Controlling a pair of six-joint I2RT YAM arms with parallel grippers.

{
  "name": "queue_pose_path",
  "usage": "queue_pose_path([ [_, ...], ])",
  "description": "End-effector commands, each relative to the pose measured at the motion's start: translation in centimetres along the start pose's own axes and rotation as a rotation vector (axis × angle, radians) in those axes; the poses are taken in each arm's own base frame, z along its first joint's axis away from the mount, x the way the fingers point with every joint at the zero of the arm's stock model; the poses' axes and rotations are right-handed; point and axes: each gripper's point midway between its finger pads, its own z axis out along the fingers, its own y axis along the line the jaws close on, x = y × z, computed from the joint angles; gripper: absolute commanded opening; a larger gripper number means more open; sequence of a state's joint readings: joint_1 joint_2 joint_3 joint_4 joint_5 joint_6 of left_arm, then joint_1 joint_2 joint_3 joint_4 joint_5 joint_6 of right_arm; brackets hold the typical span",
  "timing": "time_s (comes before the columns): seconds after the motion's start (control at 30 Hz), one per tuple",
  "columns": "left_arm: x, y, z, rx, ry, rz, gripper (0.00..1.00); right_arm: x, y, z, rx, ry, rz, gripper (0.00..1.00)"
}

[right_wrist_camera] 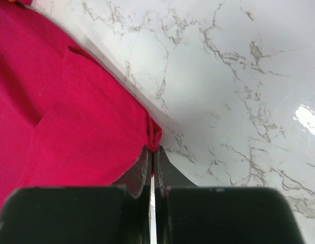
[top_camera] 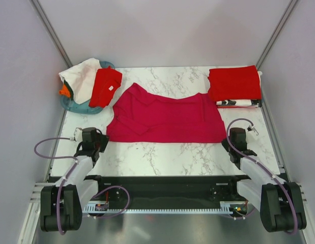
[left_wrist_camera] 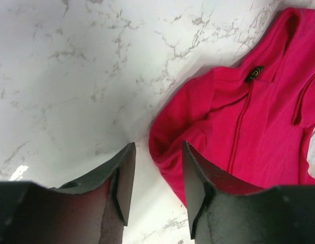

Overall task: Fold and stack the t-shirts
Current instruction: Fold the tshirt

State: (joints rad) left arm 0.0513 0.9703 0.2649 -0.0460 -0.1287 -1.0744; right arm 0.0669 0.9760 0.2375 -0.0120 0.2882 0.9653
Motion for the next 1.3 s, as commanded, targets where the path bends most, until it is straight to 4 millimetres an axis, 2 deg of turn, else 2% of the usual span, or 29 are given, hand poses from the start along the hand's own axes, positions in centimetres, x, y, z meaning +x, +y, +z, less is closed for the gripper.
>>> queue_pose_path([
  [0.0,0.2,-0.5,-0.7,0.022,0.031,0.018,0.50,-1.1,1.3,0.1,-0.016,-0.018,0.005,0.00],
  [0.13,1.0,-1.8,-1.7,0.100,0.081,0.037,0.56,-1.1,1.5,0.2,-0.015,-0.009,-0.006,0.00],
  [0.23,0.9,-2.0,-1.7,0.125,0.068,0.047,0.56,-1.0,1.6,0.3,-0.014,0.000,-0.012,0.00],
  [0.27,0.8,-1.9,-1.5,0.122,0.057,0.045,0.55,-1.2,2.1,0.4,-0.033,-0.011,-0.006,0.00],
  [0.4,1.5,-1.2,-0.6,0.096,0.085,0.046,0.50,-1.1,2.2,0.5,-0.032,-0.002,-0.010,0.00],
  [0.47,1.5,-1.3,-0.1,0.092,0.086,0.042,0.50,-1.0,2.2,0.5,-0.033,0.001,-0.010,0.00],
  [0.6,2.2,-0.3,1.2,0.039,0.115,0.048,0.50,-1.1,2.2,0.5,-0.032,0.000,-0.008,0.00],
  [0.7,2.2,-0.2,1.6,0.023,0.113,0.045,0.44,-1.0,2.1,0.6,-0.028,0.003,-0.007,0.00],
  [0.8,1.7,0.0,2.1,-0.002,0.094,0.050,0.18,-1.0,2.1,0.5,-0.029,-0.001,-0.005,0.00],
  [0.83,1.6,0.2,2.0,-0.015,0.091,0.054,0.02,-1.1,2.1,0.5,-0.027,-0.002,-0.006,0.00],
  [0.97,0.5,-0.7,1.6,-0.019,0.060,0.053,0.02,-1.2,2.0,0.2,-0.005,0.008,-0.004,0.00],
  [1.03,0.6,-0.5,1.3,-0.035,0.070,0.041,0.02,-1.3,2.1,0.2,0.011,0.016,0.008,0.00],
  [1.1,0.3,-1.6,1.0,-0.019,0.074,0.017,0.02,-1.2,2.5,0.3,0.015,0.032,0.025,0.00],
  [1.13,0.4,-2.1,0.8,-0.013,0.095,0.002,0.02,-1.8,3.4,0.2,0.002,0.025,0.035,0.00],
  [1.17,-0.4,-3.9,0.5,0.019,0.088,0.001,0.02,-2.1,3.8,0.3,0.003,0.023,0.042,0.00],
  [1.2,-0.8,-4.8,0.1,0.033,0.088,-0.002,0.02,-2.7,4.5,0.2,-0.003,0.017,0.045,0.00],
  [1.27,-2.4,-7.3,-1.1,0.063,0.067,-0.005,0.02,-5.0,6.8,-0.5,-0.026,-0.020,0.053,0.00],
])
